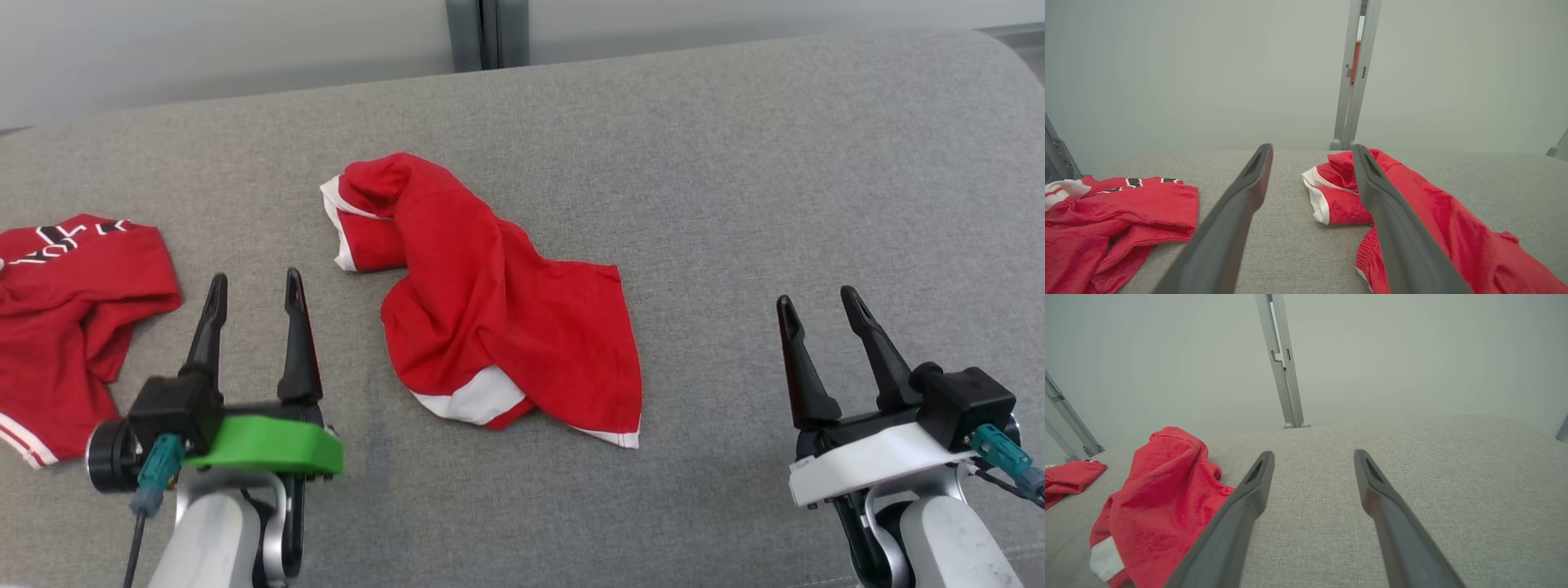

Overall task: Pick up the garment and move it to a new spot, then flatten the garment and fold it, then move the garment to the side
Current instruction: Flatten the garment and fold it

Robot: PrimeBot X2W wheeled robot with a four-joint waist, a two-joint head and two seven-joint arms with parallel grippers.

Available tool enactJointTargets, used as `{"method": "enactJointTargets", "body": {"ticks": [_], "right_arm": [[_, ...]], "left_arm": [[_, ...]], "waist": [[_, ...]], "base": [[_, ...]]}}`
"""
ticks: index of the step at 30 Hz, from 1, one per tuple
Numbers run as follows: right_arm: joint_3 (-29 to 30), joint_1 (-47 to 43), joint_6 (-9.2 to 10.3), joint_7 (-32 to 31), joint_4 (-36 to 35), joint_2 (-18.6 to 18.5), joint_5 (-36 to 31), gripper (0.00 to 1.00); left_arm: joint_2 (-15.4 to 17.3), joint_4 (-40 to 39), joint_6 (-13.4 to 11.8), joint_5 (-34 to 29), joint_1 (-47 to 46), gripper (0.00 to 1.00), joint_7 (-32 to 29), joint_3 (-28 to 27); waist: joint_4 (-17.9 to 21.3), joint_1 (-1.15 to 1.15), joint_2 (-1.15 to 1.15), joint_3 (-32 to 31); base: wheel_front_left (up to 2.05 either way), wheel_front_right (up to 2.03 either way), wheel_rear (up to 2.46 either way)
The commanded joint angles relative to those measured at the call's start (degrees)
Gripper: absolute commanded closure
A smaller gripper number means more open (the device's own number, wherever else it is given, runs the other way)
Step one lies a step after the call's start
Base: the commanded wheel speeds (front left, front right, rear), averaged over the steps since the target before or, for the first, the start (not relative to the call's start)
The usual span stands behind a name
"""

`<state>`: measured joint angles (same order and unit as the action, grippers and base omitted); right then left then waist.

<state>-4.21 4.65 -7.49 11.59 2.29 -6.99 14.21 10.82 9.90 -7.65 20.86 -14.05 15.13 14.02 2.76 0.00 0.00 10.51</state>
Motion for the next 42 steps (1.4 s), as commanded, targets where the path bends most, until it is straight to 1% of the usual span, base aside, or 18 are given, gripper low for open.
{"method": "enactJointTargets", "body": {"ticks": [1,5,10,21,25,31,35,40,41,42], "right_arm": [[-0.06,-0.9,-0.01,-0.3,-0.36,-0.21,-0.26,0.0],[-0.16,-2.4,-0.01,-1.2,-1.04,-0.27,-0.29,0.0],[-0.2,-3.4,-0.01,-1.93,-1.83,-0.21,-0.28,0.0],[0.02,-3.32,-0.01,-2.37,-2.35,-0.18,-0.08,0.0],[-1.48,-2.51,-0.01,-3.37,-1.33,-0.59,0.05,0.0],[-6.82,-1.51,-0.01,-3.96,3.25,-0.96,1.54,0.0],[-11.04,0.75,-0.01,-3.42,8.66,-0.98,2.77,0.0],[-14.73,4.48,-0.01,-2.44,15.14,-1.15,4.69,0.0],[-15.52,5.18,-0.01,-2.2,16.23,-1.25,5.19,0.27],[-16.12,5.73,-0.01,-1.95,16.93,-1.43,5.66,0.6]], "left_arm": [[-0.2,-1.2,-0.43,-0.46,2.44,0.0,0.02,-0.59],[-0.33,-4.0,-0.18,-1.21,7.44,0.0,0.03,-1.2],[0.1,-4.55,0.58,-1.88,9.8,0.0,0.03,-0.95],[0.11,-3.94,1.18,-2.31,9.73,0.0,0.04,-0.58],[-0.2,-4.32,1.69,-2.61,7.84,0.0,0.04,-0.2],[-1.14,-4.75,2.66,-3.82,4.5,0.0,0.04,0.66],[-2.22,-4.85,3.28,-4.72,2.44,0.0,0.04,0.95],[-3.39,-4.57,4.18,-5.5,0.86,0.0,0.04,0.93],[-3.58,-4.47,4.19,-5.74,0.61,0.0,0.04,0.87],[-3.73,-4.42,4.25,-5.81,0.41,0.0,0.04,0.77]], "waist": [[-1.08,0.0,0.0,-2.04],[-1.54,0.0,0.0,-3.5],[-1.7,0.0,0.0,-4.19],[-1.56,0.0,0.0,-3.58],[-2.41,0.0,0.0,-1.82],[-4.9,0.0,0.0,2.17],[-6.46,0.0,0.0,4.62],[-7.77,0.0,0.0,6.62],[-7.89,0.0,0.0,6.9],[-7.98,0.0,0.0,7.1]], "base": [[0.0,0.0,0.0],[0.0,0.0,0.0],[0.0,0.0,0.0],[0.0,0.0,0.0],[0.0,0.0,0.0],[0.0,0.0,0.0],[0.0,0.0,0.0],[0.0,0.0,0.0],[0.0,0.0,0.0],[0.0,0.0,0.0]]}}
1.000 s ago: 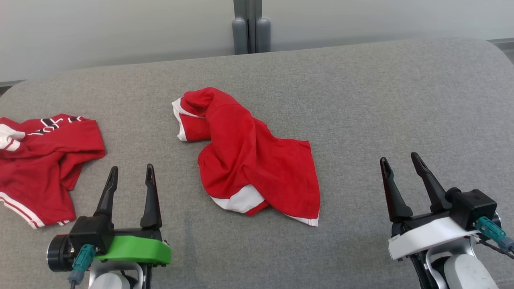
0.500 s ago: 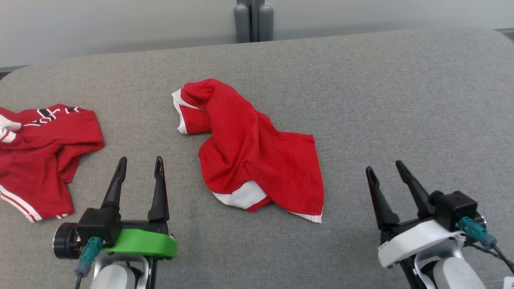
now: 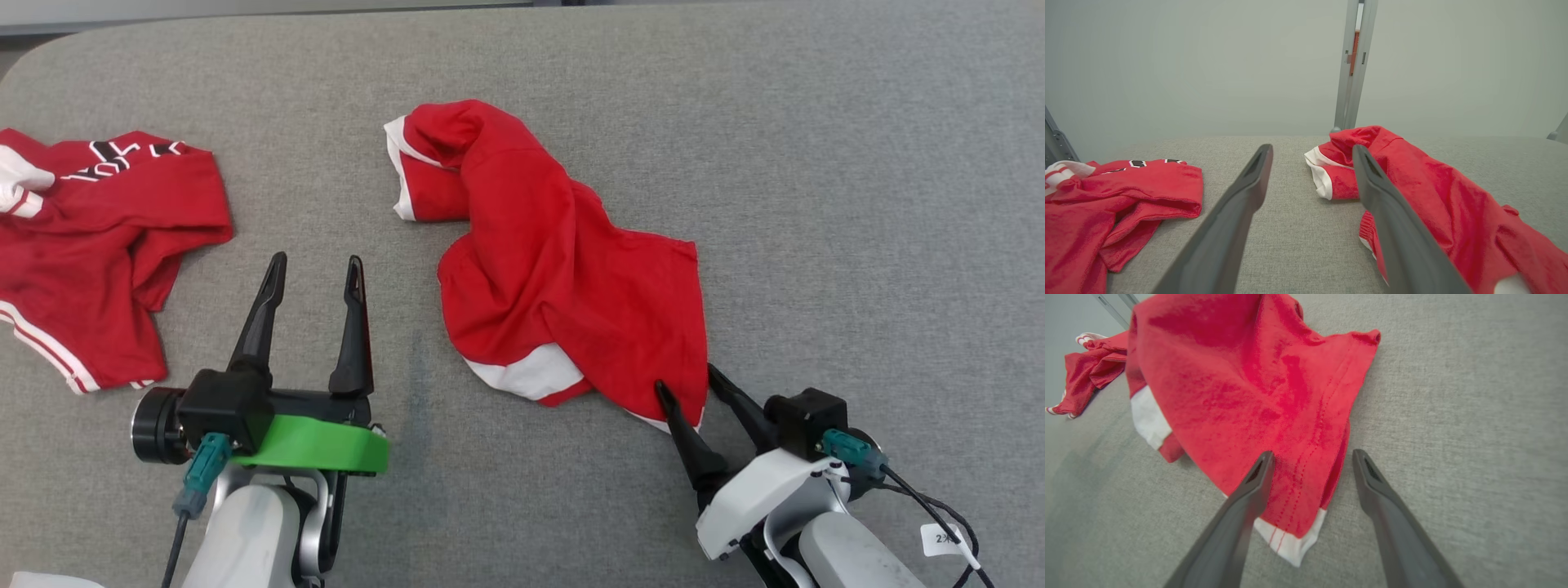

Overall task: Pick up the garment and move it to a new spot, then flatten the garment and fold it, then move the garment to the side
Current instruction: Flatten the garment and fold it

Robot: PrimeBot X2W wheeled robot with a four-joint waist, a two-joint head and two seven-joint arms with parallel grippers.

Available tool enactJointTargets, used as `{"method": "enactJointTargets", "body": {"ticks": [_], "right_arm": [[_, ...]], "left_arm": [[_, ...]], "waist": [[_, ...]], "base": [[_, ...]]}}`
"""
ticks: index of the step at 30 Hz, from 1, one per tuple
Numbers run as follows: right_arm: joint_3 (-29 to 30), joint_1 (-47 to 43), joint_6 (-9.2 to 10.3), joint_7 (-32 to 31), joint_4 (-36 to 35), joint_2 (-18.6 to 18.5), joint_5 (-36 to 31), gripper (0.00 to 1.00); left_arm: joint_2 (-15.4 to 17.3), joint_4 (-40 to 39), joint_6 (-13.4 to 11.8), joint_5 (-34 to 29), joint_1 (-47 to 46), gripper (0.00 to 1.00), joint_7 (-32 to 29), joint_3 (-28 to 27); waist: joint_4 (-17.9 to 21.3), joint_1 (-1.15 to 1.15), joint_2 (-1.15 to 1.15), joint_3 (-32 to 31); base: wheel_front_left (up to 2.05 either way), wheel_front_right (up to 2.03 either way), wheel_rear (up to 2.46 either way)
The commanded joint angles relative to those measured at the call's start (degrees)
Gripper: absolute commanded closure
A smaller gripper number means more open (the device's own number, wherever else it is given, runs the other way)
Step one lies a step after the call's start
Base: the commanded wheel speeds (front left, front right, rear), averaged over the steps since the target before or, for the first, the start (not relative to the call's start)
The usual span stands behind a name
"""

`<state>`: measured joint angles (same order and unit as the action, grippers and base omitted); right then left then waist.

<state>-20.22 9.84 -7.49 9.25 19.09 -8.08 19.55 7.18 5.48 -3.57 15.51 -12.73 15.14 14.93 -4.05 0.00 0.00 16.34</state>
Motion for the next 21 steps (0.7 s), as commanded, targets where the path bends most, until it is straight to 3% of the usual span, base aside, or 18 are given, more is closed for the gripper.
{"method": "enactJointTargets", "body": {"ticks": [1,10,21], "right_arm": [[-0.62,1.21,-0.01,0.95,0.75,-0.59,0.83,0.98],[1.28,4.13,-0.01,4.92,-2.66,-3.68,3.35,1.0],[13.32,6.13,-0.01,4.18,-2.83,-5.91,4.05,1.0]], "left_arm": [[-0.23,0.06,0.27,-0.59,-1.04,0.0,0.03,-0.29],[-1.22,0.48,0.94,-1.62,-0.97,0.0,0.03,-1.55],[-2.11,1.68,2.02,-2.79,-1.69,0.0,0.03,-2.18]], "waist": [[-1.21,0.0,0.0,1.4],[0.08,0.0,0.0,1.89],[0.71,0.0,0.0,2.34]], "base": [[0.0,0.0,0.0],[0.0,0.0,0.0],[0.0,0.0,0.0]]}}
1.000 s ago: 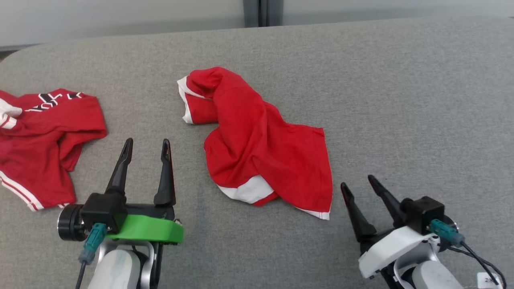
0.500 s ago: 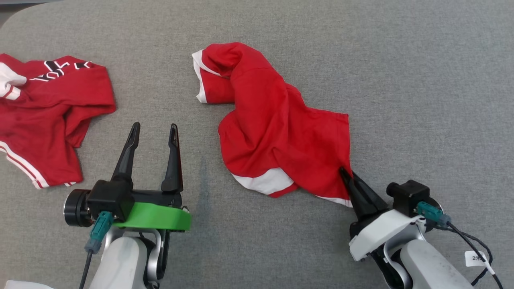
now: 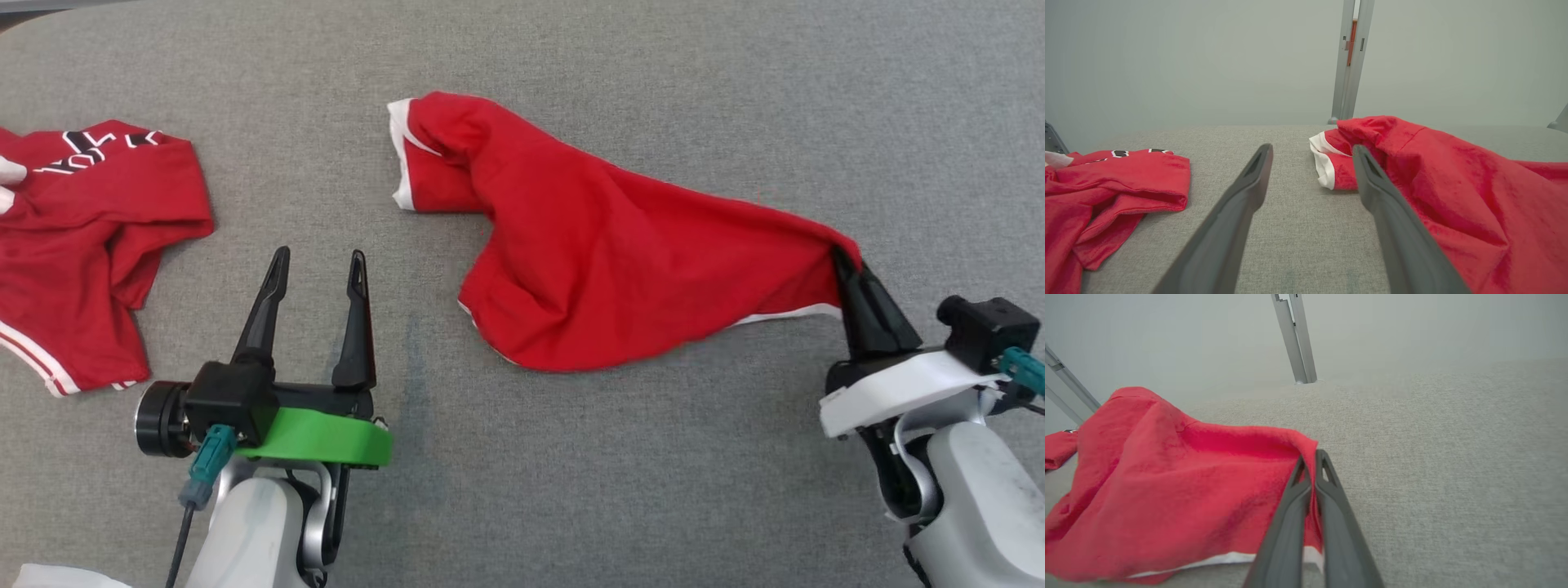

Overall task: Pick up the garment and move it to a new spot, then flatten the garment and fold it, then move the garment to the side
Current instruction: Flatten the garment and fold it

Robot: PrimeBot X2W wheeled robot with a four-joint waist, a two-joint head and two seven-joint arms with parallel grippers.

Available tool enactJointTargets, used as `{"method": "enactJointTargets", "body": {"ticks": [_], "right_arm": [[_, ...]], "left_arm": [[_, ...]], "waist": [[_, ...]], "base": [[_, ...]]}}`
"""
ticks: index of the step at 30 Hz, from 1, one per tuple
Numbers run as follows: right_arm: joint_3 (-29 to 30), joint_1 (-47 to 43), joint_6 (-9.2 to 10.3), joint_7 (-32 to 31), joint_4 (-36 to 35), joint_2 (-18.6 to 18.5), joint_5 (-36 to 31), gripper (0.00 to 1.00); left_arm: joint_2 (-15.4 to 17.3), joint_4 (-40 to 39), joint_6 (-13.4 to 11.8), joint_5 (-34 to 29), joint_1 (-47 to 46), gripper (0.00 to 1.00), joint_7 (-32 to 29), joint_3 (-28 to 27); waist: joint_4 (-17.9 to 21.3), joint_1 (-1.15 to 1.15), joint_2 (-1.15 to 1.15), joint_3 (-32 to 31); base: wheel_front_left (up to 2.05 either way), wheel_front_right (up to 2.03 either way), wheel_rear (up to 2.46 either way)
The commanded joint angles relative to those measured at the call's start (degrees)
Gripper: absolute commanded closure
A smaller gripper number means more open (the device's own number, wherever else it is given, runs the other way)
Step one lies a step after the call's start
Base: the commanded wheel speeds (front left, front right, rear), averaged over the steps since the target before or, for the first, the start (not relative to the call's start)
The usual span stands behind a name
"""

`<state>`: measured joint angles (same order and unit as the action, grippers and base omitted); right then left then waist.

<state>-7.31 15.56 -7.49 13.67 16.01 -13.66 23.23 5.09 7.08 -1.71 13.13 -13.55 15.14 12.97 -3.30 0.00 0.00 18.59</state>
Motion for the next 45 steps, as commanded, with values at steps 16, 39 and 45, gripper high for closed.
{"method": "enactJointTargets", "body": {"ticks": [16,39,45], "right_arm": [[7.12,-1.66,-0.01,1.39,-2.01,-0.7,-5.19,0.0],[5.36,-12.85,-0.01,-2.37,-17.94,3.44,-7.33,0.0],[5.18,-12.74,-0.01,-2.6,-17.94,3.66,-7.17,0.0]], "left_arm": [[-0.9,0.42,0.33,-1.5,1.29,0.0,0.03,-2.13],[-0.12,1.07,0.29,-2.33,6.64,0.0,0.03,-2.97],[0.11,0.96,0.8,-2.55,5.9,0.0,0.03,-2.32]], "waist": [[1.22,0.0,0.0,-1.31],[3.54,0.0,0.0,-7.24],[3.51,0.0,0.0,-6.95]], "base": [[0.0,0.0,0.0],[0.0,0.0,0.0],[0.0,0.0,0.0]]}}
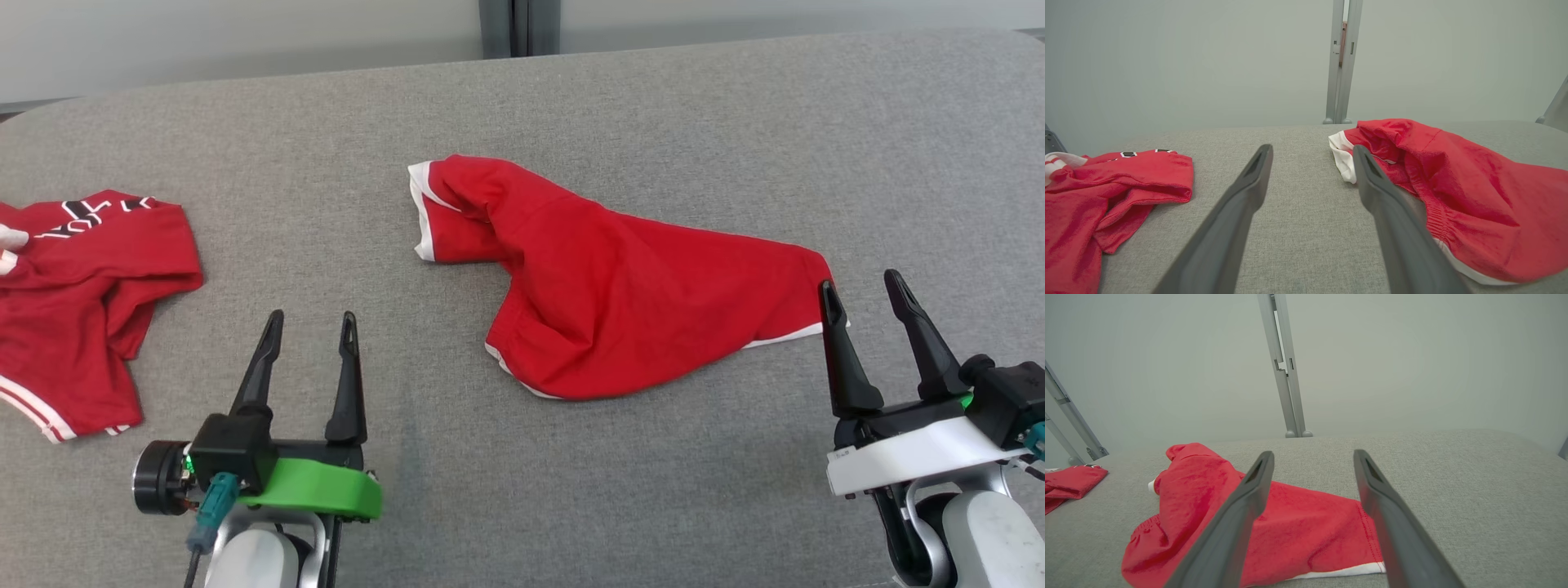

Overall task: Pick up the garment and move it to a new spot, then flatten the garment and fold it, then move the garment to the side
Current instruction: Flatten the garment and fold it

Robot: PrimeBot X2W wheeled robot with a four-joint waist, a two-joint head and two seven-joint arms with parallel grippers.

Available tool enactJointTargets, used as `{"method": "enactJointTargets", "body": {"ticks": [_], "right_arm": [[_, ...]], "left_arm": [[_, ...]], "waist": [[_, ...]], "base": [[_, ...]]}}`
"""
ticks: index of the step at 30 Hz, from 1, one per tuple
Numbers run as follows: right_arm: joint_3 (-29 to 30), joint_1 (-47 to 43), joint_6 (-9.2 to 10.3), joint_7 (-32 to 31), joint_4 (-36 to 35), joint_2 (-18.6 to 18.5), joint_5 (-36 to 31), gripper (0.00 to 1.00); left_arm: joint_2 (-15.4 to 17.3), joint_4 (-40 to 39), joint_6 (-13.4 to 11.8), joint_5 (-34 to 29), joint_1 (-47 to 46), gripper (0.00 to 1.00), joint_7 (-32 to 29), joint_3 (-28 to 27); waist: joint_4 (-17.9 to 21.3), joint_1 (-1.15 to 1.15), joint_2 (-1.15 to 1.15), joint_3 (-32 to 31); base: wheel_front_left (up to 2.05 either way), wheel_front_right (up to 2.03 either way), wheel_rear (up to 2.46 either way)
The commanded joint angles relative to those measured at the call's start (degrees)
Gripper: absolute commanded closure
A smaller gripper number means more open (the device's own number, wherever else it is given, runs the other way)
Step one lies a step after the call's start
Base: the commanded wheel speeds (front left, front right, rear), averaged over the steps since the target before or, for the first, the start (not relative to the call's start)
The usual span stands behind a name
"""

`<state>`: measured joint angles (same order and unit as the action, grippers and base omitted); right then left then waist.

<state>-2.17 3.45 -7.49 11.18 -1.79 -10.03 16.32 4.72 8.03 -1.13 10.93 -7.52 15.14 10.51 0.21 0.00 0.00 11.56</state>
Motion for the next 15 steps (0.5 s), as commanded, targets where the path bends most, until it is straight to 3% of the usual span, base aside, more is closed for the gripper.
{"method": "enactJointTargets", "body": {"ticks": [1,9,15], "right_arm": [[0.03,-0.58,-0.01,-0.16,-0.13,0.03,-0.24,0.0],[-1.28,1.19,-0.01,-0.43,-0.14,-0.1,0.14,0.0],[-2.02,2.35,-0.01,0.2,0.78,0.43,0.83,0.0]], "left_arm": [[0.65,0.01,0.55,-0.65,-0.6,0.0,-0.05,0.56],[0.33,2.26,6.41,-3.48,-6.95,0.0,-9.4,11.65],[-0.42,7.11,8.17,-1.96,-11.48,0.0,-16.81,19.5]], "waist": [[-0.01,0.0,0.0,0.21],[1.01,0.0,0.0,3.35],[2.77,0.0,0.0,5.84]], "base": [[0.0,0.0,0.0],[0.0,0.0,0.0],[0.0,0.0,0.0]]}}
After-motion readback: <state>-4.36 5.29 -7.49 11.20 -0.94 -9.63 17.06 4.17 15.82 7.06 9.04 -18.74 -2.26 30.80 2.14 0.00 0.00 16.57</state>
